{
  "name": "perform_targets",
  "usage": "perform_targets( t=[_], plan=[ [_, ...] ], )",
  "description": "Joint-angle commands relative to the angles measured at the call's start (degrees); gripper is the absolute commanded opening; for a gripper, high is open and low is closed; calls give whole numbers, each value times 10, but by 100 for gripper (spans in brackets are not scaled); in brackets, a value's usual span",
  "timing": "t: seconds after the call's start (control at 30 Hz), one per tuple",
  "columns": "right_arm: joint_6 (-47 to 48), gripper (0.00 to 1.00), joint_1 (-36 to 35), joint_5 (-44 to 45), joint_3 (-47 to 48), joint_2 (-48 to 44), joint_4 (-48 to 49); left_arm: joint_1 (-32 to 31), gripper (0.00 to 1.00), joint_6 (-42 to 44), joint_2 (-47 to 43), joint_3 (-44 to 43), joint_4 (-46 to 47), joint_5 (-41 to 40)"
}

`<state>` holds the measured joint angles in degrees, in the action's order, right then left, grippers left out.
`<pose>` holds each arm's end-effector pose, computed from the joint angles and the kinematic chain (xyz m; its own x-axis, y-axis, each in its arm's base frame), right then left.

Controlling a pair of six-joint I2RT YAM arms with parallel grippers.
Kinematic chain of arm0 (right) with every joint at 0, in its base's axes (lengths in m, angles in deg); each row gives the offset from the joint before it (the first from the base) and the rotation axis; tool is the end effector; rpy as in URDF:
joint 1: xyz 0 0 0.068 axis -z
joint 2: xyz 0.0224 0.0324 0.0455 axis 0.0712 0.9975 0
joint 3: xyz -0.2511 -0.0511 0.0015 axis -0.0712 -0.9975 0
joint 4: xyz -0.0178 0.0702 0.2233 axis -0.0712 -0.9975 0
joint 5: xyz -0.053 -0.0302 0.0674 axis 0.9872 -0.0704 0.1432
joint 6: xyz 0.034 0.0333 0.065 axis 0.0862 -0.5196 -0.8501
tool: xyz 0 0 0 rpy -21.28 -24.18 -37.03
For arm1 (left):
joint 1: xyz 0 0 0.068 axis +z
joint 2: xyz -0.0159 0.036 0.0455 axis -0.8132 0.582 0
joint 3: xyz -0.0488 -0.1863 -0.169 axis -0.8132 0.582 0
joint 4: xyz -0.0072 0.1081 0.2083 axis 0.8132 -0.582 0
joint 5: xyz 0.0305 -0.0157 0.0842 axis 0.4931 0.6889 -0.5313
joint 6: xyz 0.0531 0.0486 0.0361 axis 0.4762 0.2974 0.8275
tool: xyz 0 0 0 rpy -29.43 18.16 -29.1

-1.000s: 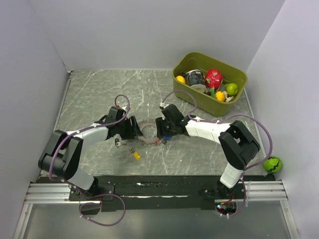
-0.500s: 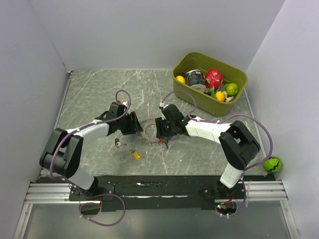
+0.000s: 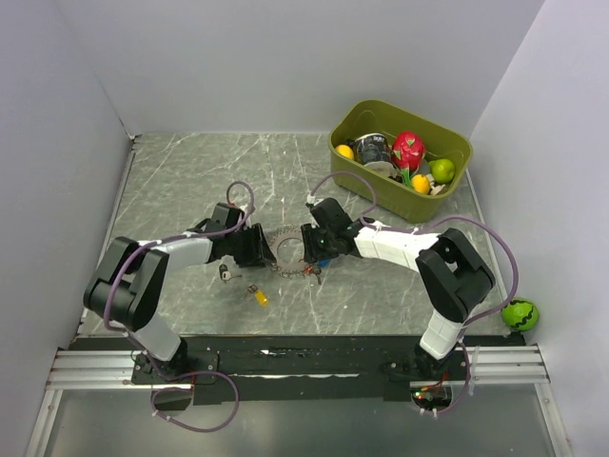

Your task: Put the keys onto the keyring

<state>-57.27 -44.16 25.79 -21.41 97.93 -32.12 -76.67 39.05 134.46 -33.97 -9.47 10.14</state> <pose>0.2618 0.2281 0.1534 -0.8235 -0.2055 -0.5288 -0.4024 0.8686 0.2891 0.2676 -0.1383 0.1310 -0.9242 -0.2096 -0.3192 0.0291 0.7948 -0.6062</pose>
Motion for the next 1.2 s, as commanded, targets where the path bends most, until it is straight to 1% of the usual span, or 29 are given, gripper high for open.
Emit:
perform_targets(
  t=[0.0,0.03,0.07,0.1,0.13,0.23,0.3,0.4,0.5,0.53,0.6,0.67,0.77,0.8,0.87,1.07,1.17],
  plan=[
    [4,43,3,-21,10,5,3,-5,50,-1,37,-14,30,29],
    [3,40,2,-26,7,4,3,-5,48,1,42,-21,28,29],
    [1,34,0,-30,1,2,5,-5,47,4,49,-32,29,29],
    [-1,32,-2,-38,-4,-1,7,-5,46,12,62,-39,30,28],
    [-5,28,-6,-40,-8,-2,15,-5,41,15,70,-45,29,28],
    [-17,25,-18,-51,-18,1,22,-6,36,26,97,-81,14,22],
    [-24,25,-34,-53,-20,2,22,-5,35,31,104,-102,7,22],
    [-36,25,-49,-64,-29,-6,36,-5,40,37,92,-113,-4,7],
    [-44,27,-54,-55,-35,-27,41,-5,53,45,65,-111,-30,-46],
    [-41,29,-55,-52,-37,-34,41,-5,60,47,56,-110,-42,-59],
    [-36,30,-54,-35,-45,-58,43,-5,65,50,31,-102,-51,-84],
    [-25,31,-54,-26,-54,-74,47,-6,67,51,12,-87,-45,-76],
    [-16,32,-51,7,-59,-99,47,-9,66,43,-18,-65,-24,-41],
    [-15,32,-48,18,-61,-106,47,-10,66,35,-26,-61,-17,-16],
    [-14,32,-27,30,-62,-106,51,-25,63,24,-28,-58,-9,0],
    [-13,31,37,27,-54,-55,51,-73,56,-8,-12,-74,7,20],
    [-10,31,43,22,-53,-22,56,-77,52,-27,3,-74,28,46]
  ],
)
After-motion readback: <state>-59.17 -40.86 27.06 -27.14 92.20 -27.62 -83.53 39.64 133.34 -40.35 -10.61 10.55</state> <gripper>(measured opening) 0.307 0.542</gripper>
